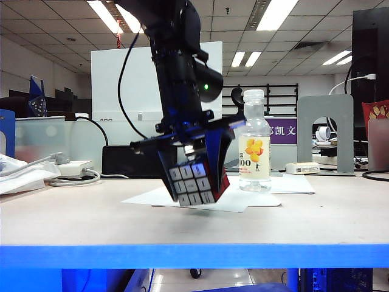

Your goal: Rotate the Rubik's Cube so that the bottom side is facing up.

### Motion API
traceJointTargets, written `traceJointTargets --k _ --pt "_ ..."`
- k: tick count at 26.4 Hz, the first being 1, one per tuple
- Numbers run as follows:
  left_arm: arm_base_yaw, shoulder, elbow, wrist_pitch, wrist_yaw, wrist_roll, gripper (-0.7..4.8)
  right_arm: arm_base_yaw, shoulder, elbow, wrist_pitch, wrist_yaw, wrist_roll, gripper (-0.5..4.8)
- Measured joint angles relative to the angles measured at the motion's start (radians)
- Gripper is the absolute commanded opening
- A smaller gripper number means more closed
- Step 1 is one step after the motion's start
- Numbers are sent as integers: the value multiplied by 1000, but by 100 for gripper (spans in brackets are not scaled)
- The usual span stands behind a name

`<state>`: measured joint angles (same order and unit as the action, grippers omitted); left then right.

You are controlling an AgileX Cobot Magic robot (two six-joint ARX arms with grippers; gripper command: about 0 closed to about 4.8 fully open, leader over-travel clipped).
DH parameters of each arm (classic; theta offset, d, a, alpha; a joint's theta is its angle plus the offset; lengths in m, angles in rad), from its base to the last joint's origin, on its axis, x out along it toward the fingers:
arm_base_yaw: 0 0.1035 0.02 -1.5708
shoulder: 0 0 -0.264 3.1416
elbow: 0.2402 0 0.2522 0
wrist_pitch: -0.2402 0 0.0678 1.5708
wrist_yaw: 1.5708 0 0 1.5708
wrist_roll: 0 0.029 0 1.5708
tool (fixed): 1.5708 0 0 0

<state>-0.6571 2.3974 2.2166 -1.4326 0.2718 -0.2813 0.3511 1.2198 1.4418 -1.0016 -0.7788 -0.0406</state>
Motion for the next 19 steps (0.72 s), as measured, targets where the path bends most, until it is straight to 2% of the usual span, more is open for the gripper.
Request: traceJointTargets --k 3,5,6,9,10,12,19 --pt "-1 17 -1 0 1 0 243 0 0 0 -3 0 -6 229" --pt "-1 23 -1 0 1 0 265 0 0 0 -3 0 -6 229" --pt "0 26 0 -1 1 0 349 0 0 0 -3 0 -6 229" --pt "0 33 0 0 1 3 377 0 0 0 -3 0 -7 229" --pt "0 35 0 0 1 4 433 0 0 0 -3 0 -7 229" --pt "0 35 0 0 0 4 479 0 0 0 -3 0 -8 229" --pt "0 36 1 5 1 27 479 0 0 0 -10 0 -10 229"
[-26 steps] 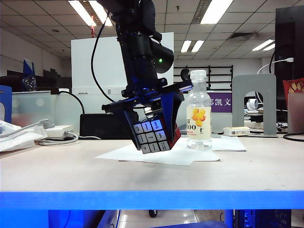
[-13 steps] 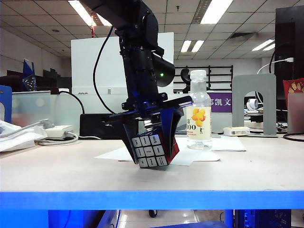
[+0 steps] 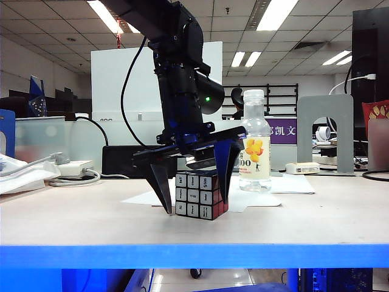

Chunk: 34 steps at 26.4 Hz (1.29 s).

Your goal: Rotate the Rubik's Cube so that the bottom side is facing up.

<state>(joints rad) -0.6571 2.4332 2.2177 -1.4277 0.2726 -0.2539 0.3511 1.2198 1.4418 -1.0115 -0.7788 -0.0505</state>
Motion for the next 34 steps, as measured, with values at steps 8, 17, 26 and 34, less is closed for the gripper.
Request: traceJointTargets --k 8,17,26,34 --pt "3 2 273 -5 -49 82 479 0 -18 0 7 0 -19 229" --pt "3 -69 586 -5 -296 132 341 -29 -111 0 109 74 13 228" --pt "5 -341 619 117 -468 155 43 -301 -254 0 480 146 270 19" --pt "8 -537 623 270 -620 157 43 -476 -269 1 724 339 455 -1"
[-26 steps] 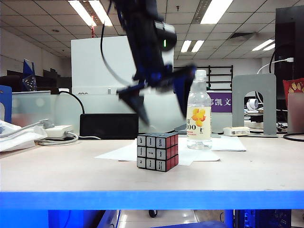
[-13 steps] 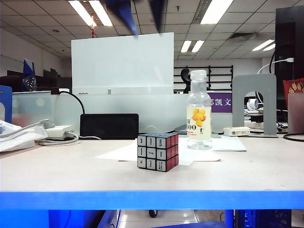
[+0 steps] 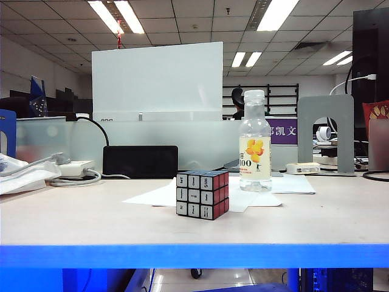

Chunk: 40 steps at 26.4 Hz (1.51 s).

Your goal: Rotate the Rubik's Cube so that the bottom side is facing up.

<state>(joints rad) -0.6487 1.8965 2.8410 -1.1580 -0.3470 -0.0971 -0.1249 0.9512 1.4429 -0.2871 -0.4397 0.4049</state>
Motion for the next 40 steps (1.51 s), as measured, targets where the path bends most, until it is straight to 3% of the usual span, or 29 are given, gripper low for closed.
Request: traceJointTargets --k 4,5,8,9,12,14,17,19,21,24,29,33,35,40 --pt "-2 -72 -3 21 -48 26 43 -70 1 -2 178 0 174 -2" --pt "-3 -90 -4 18 -76 41 38 -83 -6 -2 196 -21 174 -2" --pt "1 -194 -4 14 -282 105 13 -153 -65 -1 203 -70 110 -2" --pt "4 -217 -3 18 -292 109 13 -166 -74 1 205 -63 98 -1" --pt "129 -282 1 15 -253 124 12 -255 -61 3 208 -7 73 -1" --pt "158 -305 0 -16 -205 150 12 -253 -42 -3 175 -11 72 -1" --pt "269 -325 -5 -82 -175 183 11 -171 -70 -8 154 -13 38 -1" --pt "334 -351 -5 -98 -55 178 -6 -126 -130 -5 161 -23 -35 -1" --pt "341 -383 -4 -98 3 193 -6 -119 -185 4 192 -11 -74 -1" --pt "341 -416 -2 -98 6 237 -6 -106 -227 2 179 -5 -134 -1" --pt "341 -462 -4 -142 7 236 -6 12 -287 1 130 0 -171 -1" --pt "341 -512 -4 -269 7 238 -6 67 -322 -13 -55 74 -291 -1" --pt "341 -539 -6 -270 22 239 -6 116 -366 -73 -90 77 -321 -1" --pt "341 -656 -3 -270 33 239 -6 119 -547 -312 -97 95 -324 -1"
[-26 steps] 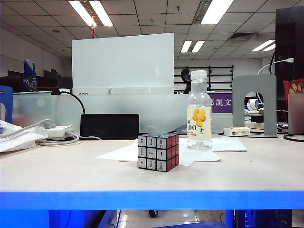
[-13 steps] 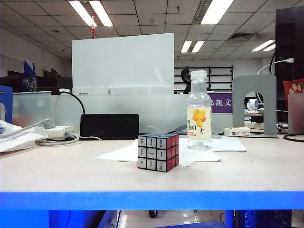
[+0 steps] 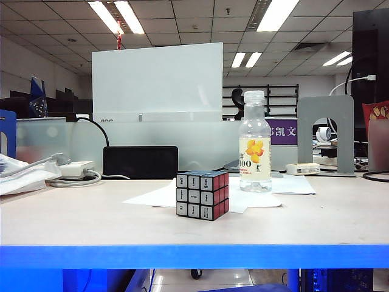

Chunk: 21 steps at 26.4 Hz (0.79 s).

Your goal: Rotate the Rubik's Cube so that the bottom side is facing up.

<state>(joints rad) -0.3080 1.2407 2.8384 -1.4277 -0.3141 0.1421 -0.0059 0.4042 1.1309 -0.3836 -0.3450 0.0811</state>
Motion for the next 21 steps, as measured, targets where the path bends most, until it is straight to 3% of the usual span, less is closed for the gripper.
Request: traceJointTargets --k 5,10,21 --pt "0 -98 -31 -2 18 -14 -6 0 -124 -203 40 34 77 -1" --pt "0 -291 -240 -2 47 -68 -6 0 -237 -349 43 35 228 -1" --pt "-8 -818 -1130 13 116 -108 -6 0 -305 -472 -85 31 229 -1"
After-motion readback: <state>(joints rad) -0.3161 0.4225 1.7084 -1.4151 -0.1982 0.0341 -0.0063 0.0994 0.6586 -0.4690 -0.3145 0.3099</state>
